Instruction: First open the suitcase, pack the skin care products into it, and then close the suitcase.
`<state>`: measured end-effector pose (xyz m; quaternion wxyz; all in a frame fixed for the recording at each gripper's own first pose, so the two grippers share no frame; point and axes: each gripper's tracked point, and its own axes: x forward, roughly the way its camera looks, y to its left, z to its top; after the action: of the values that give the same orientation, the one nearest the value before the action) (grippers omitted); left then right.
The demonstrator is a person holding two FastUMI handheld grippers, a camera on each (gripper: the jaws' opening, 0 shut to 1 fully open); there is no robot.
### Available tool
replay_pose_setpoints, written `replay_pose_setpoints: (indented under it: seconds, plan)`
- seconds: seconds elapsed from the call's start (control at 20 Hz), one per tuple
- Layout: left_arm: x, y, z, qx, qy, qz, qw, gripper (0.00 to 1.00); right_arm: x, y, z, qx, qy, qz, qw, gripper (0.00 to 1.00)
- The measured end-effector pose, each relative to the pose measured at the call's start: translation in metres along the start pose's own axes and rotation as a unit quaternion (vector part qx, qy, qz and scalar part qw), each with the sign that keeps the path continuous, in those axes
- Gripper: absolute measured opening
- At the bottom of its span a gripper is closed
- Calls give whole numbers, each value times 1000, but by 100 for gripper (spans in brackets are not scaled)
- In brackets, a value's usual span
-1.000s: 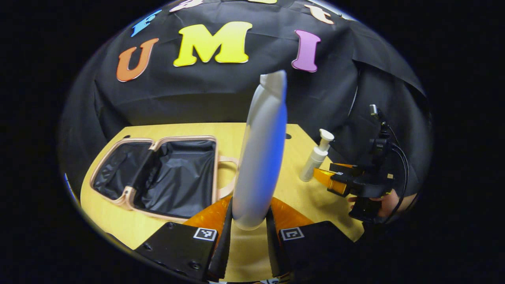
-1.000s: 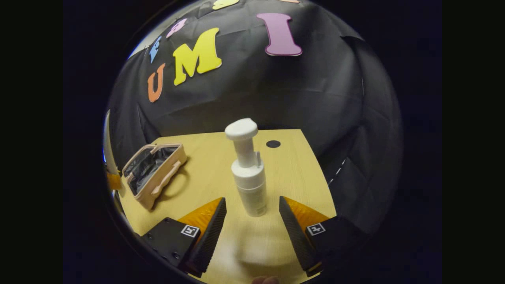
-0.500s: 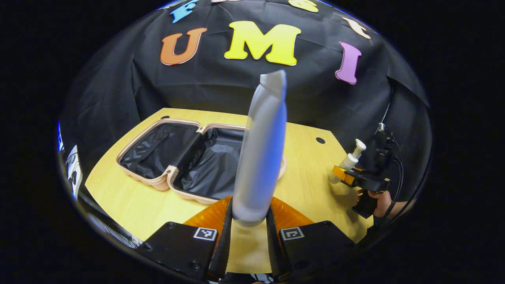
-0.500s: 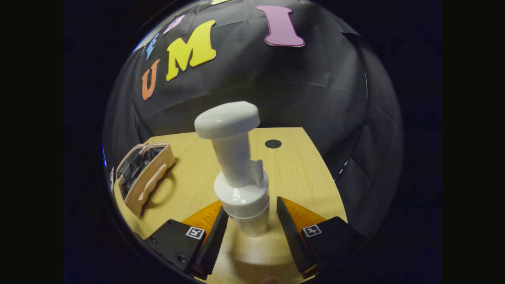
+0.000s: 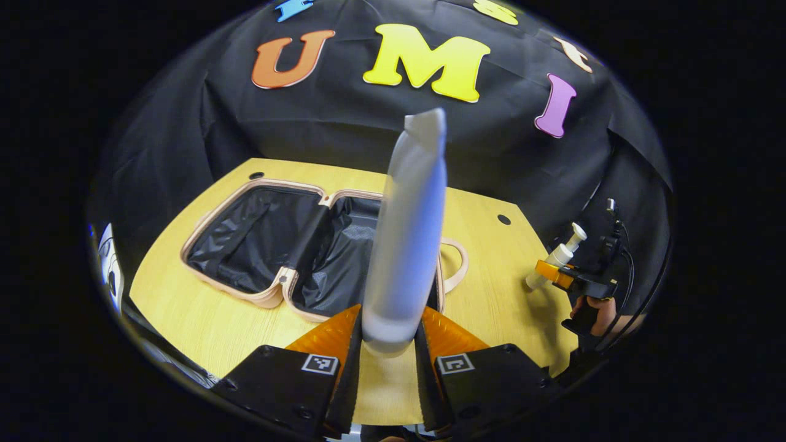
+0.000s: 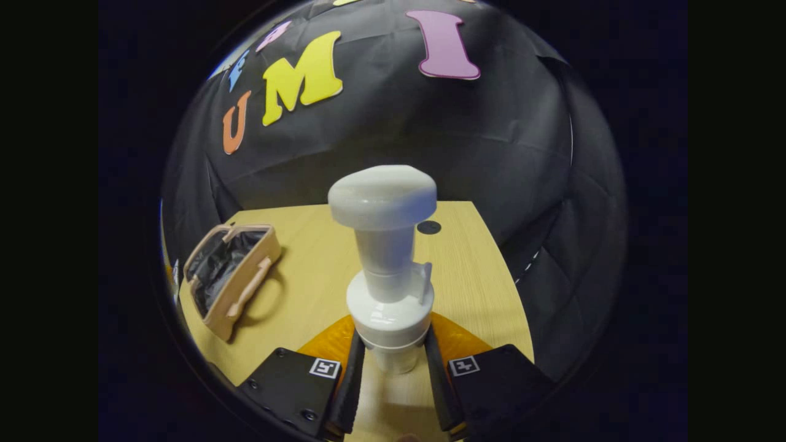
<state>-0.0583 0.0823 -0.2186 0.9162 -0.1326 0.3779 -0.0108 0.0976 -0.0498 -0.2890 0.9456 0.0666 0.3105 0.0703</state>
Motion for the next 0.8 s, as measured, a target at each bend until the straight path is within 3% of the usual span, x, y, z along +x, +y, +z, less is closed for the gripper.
replay_pose_setpoints:
  seconds: [0.3, 0.4, 0.55, 0.7, 0.8]
  plan:
    - [52, 24, 28, 32, 81, -94, 992, 44, -96, 40, 22, 46, 4, 71, 996, 47]
    - [75, 29, 25, 33, 129, -125, 983, 43, -123, 48, 29, 55, 0, 83, 995, 47]
    - [103, 31, 6, 5, 219, -170, 961, 44, -157, 57, 38, 83, -5, 94, 992, 47]
    - [128, 42, -9, -14, 289, -170, 942, 43, -178, 57, 39, 101, -10, 85, 991, 44]
    - [143, 48, -13, -25, 317, -156, 935, 43, -190, 55, 38, 100, -11, 76, 992, 47]
